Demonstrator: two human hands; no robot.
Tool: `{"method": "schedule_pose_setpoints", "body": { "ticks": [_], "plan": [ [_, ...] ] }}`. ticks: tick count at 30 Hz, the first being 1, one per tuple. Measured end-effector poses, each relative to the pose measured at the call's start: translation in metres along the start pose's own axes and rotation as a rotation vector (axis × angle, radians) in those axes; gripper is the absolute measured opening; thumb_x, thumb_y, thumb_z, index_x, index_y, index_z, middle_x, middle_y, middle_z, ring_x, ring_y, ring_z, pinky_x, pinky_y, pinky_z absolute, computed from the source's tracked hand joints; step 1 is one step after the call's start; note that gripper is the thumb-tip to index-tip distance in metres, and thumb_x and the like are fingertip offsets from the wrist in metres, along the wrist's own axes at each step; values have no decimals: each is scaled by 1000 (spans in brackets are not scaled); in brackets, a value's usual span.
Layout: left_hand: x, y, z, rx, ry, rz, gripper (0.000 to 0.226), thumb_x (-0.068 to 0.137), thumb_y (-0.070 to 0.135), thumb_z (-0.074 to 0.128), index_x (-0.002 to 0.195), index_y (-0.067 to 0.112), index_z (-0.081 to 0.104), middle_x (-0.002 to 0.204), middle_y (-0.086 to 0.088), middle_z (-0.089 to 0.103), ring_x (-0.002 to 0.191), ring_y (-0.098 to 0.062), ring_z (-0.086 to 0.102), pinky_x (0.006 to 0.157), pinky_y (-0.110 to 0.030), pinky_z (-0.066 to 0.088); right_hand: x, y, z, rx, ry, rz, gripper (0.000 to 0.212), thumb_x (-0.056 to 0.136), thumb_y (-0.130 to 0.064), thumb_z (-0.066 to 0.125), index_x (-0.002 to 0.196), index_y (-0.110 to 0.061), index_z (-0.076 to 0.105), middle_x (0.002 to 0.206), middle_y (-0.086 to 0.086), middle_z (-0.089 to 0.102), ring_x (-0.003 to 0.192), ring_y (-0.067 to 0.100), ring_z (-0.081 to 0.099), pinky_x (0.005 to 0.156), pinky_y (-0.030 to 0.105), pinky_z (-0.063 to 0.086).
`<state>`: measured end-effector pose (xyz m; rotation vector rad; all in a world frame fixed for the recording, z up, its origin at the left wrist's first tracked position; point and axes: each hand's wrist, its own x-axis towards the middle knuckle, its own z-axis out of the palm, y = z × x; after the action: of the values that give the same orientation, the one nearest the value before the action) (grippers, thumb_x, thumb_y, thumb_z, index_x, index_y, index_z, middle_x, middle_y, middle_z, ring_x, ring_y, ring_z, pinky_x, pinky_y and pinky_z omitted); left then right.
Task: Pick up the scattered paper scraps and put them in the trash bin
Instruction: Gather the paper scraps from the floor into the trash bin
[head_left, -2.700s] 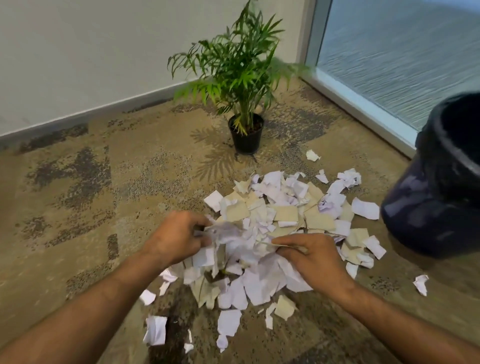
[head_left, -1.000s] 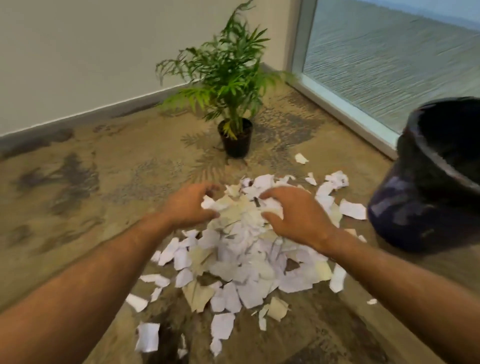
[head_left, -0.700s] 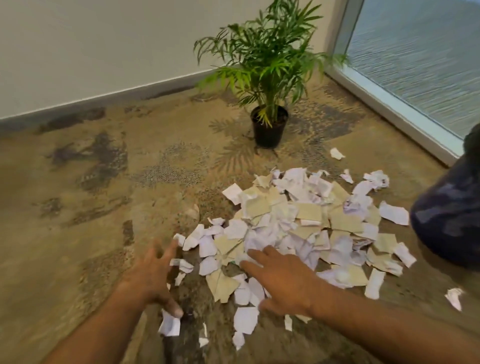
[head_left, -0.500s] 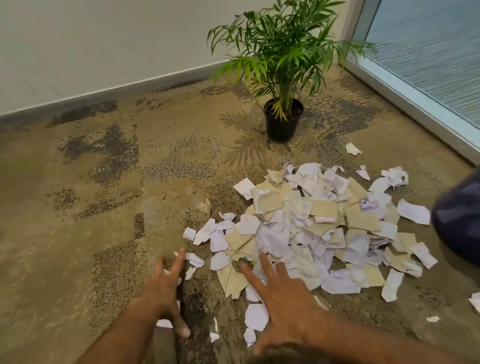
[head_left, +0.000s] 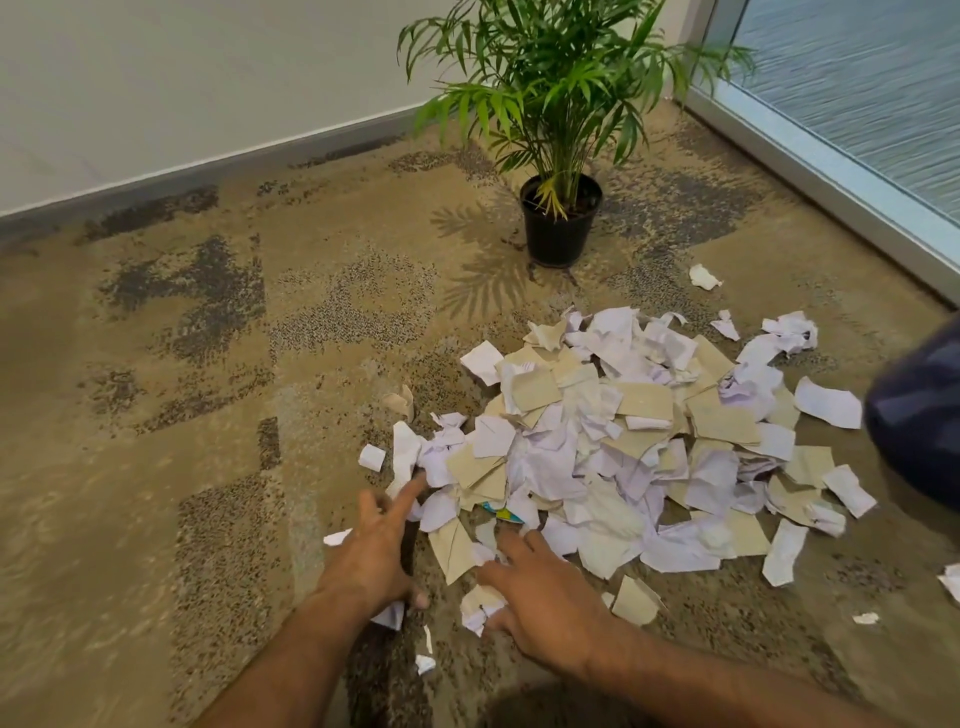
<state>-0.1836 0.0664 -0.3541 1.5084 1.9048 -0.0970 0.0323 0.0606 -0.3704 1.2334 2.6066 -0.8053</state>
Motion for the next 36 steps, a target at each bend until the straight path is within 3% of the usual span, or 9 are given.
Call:
{"method": "schedule_pose_setpoints", "body": {
  "ticks": [8, 13, 18, 21, 24, 28, 30, 33, 36],
  "plan": [
    [-6, 19, 20, 102, -15, 71, 118, 37, 57, 92, 136, 52, 26, 123, 4, 24, 117, -24, 46, 91, -42, 52, -5, 10, 3, 163, 101, -1, 24, 94, -25, 50, 108, -18, 69, 113, 4, 60, 109, 24, 51, 85, 35, 44],
    [-2, 23, 27, -89, 62, 86, 86, 48, 39, 95, 121, 41, 50, 111, 11, 39, 107, -15, 53, 85, -33, 50, -4, 15, 3, 247, 121, -2, 25, 91, -21, 52, 102, -18, 74, 102, 6, 66, 105, 23, 56, 83, 34, 46],
    [-2, 20, 31, -274, 136, 45, 34, 59, 19, 93, 78, 31, 68, 88, 11, 61, 77, -4, 59, 65, -15, 46, -10, 23, 1, 267, 162, 9, 23, 92, -23, 54, 103, -20, 75, 100, 0, 67, 97, 17, 55, 80, 28, 41],
    [-3, 23, 32, -307, 151, -12, 32, 68, 12, 87, 58, 33, 65, 73, 17, 68, 66, 4, 63, 58, -7, 46, -17, 32, -3, 296, 185, 21, 21, 89, -21, 57, 100, -21, 76, 97, -2, 69, 95, 16, 58, 79, 25, 42],
    [-3, 27, 32, -340, 147, -48, 32, 67, 9, 85, 53, 31, 67, 72, 17, 71, 69, 5, 65, 62, -12, 51, -23, 43, -12, 386, 221, 72, 18, 83, -18, 62, 90, -21, 78, 82, -12, 65, 83, 11, 60, 72, 20, 42],
    [-2, 25, 27, -403, 241, -97, 23, 60, 12, 91, 64, 21, 71, 76, 12, 72, 69, -4, 66, 71, -29, 58, -30, 59, -32, 523, 336, 162, 9, 77, -17, 73, 79, -24, 78, 73, -21, 60, 74, 5, 63, 72, 23, 51],
    [-4, 28, 23, -344, 206, -88, 52, 51, 26, 97, 93, 22, 67, 105, 7, 64, 90, -13, 64, 79, -34, 56, -33, 65, -43, 538, 388, 177, 9, 75, -15, 75, 76, -24, 78, 75, -16, 65, 74, 5, 64, 72, 22, 51],
    [-5, 40, 25, -65, 55, -63, 118, 45, 50, 95, 143, 36, 30, 141, 0, 29, 127, -27, 47, 101, -42, 47, -36, 72, -52, 575, 423, 227, 11, 73, -11, 77, 74, -22, 78, 78, -10, 70, 75, 5, 65, 73, 17, 50],
    [-7, 50, 30, 53, 107, -48, 106, 55, 57, 88, 140, 34, 30, 145, -4, 22, 132, -30, 43, 104, -41, 44, -38, 76, -49, 587, 414, 264, 10, 74, -11, 77, 74, -21, 78, 79, -10, 70, 76, 4, 65, 74, 16, 49]
  ]
}}
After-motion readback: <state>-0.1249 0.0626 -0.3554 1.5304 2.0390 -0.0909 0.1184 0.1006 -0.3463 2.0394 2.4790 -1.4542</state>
